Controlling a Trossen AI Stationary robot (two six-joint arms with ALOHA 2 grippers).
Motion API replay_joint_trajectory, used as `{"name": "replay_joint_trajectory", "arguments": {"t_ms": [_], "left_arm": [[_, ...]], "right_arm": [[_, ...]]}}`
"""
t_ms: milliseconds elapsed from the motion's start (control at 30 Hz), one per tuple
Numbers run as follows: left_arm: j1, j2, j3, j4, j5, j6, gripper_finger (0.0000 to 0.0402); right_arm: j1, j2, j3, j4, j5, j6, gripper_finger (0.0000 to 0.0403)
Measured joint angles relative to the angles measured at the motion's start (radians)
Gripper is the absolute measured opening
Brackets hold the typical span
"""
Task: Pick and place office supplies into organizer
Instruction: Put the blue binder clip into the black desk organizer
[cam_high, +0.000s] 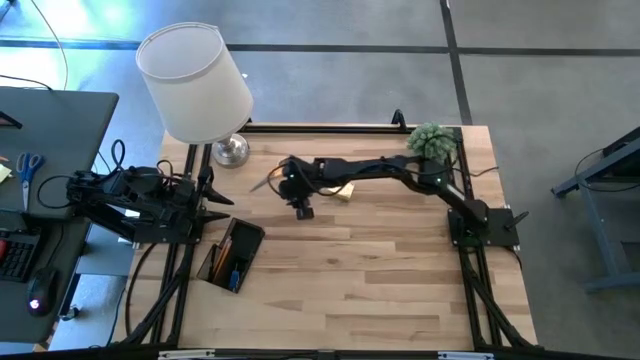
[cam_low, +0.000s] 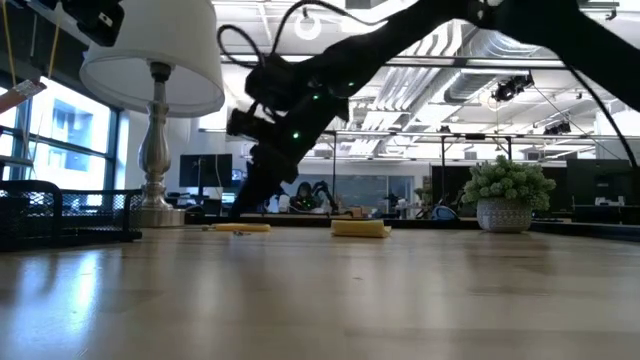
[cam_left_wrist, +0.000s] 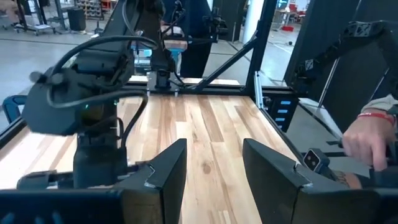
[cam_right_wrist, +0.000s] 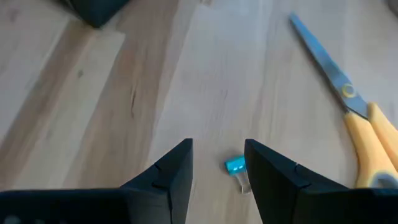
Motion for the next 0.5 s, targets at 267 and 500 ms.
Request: {"name": "replay_joint_trajectory", "arguments": {"t_ms": [267, 500], "left_arm": [[0.000, 0.000, 0.000, -0.006, 0.000, 0.003, 0.0145], [0.000, 0.000, 0.000, -0.011, 0.000, 0.006, 0.0145]], "right_arm": [[-0.007, 0.075, 0.131, -0.123, 0.019, -0.097, 0.0139], [-0.021, 0.074, 0.103, -0.117, 0.014, -0.133, 0.0139]]}}
